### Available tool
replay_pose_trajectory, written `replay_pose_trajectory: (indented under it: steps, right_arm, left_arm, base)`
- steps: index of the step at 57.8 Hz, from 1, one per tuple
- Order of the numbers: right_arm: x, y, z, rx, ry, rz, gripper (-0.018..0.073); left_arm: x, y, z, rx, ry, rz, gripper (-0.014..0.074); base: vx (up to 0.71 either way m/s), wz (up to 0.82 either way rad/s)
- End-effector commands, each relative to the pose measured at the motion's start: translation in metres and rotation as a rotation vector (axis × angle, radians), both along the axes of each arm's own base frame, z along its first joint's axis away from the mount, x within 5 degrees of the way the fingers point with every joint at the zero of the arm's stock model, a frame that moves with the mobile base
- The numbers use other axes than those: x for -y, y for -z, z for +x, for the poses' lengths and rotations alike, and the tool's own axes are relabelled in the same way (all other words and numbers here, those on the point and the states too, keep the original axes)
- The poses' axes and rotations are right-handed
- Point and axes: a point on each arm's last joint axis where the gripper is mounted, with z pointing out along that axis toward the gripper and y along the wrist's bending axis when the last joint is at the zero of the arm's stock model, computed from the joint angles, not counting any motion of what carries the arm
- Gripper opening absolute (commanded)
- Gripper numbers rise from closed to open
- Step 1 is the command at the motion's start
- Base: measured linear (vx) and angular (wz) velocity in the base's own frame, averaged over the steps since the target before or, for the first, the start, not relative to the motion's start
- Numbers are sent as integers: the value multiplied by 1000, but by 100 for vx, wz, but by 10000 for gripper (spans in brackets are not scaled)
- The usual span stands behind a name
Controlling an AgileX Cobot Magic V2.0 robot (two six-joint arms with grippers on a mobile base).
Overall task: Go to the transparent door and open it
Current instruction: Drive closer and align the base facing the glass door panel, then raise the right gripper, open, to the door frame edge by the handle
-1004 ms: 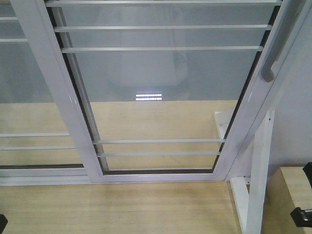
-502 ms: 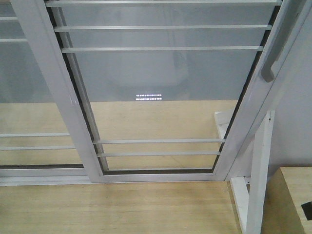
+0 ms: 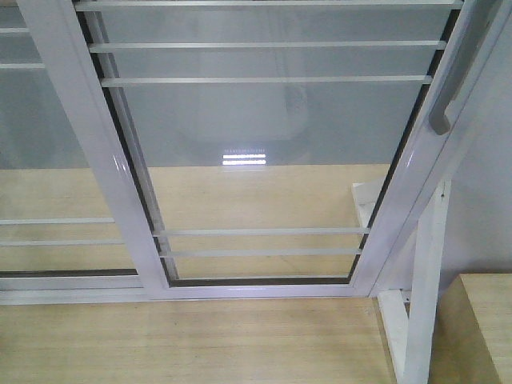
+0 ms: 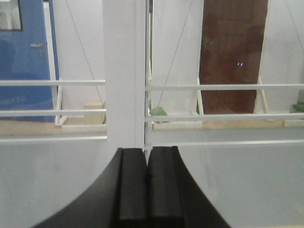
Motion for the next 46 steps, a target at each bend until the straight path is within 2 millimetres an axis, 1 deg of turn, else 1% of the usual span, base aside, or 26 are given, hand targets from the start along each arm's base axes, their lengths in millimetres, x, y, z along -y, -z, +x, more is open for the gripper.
replay_pose_trajectory:
  steps: [1,3,6,10,14,19,24,29,46]
  right_arm:
    - [-3,-33,29,44,6,-58,-4]
    - [-5,-39,38,32,6,-66,-4]
    - [-7,-47,60,7,4,-65,-4]
    - [-10,-53,81,3,1,-63,-4]
    - [-12,-53,99,2,-2,-57,-4]
    - [-14,-48,114,-6,-6,-49,-4]
    - [-16,-40,125,-41,-7,-55,-4]
    - [-16,-35,131,-61,-8,-57,-4]
    - [-17,-29,137,-84,-9,-59,-4]
  left_arm:
    - [2,-31,29,43,-4,-16,3]
    - [3,-37,41,34,-5,-15,3]
    - [4,-45,58,27,-6,-14,3]
    - [6,-54,79,28,-8,-14,3]
    - [7,-62,96,36,-9,-15,3]
    - [8,-67,108,46,-10,-15,3]
    - [8,-65,115,42,-12,-15,3]
    - [8,-63,118,42,-12,-15,3]
    - [8,-62,118,31,-12,-13,3]
  base:
    - [0,0]
    - [0,0]
    - [0,0]
    - [0,0]
    - [0,0]
    - [0,0]
    - [0,0]
    - [0,0]
    - [0,0]
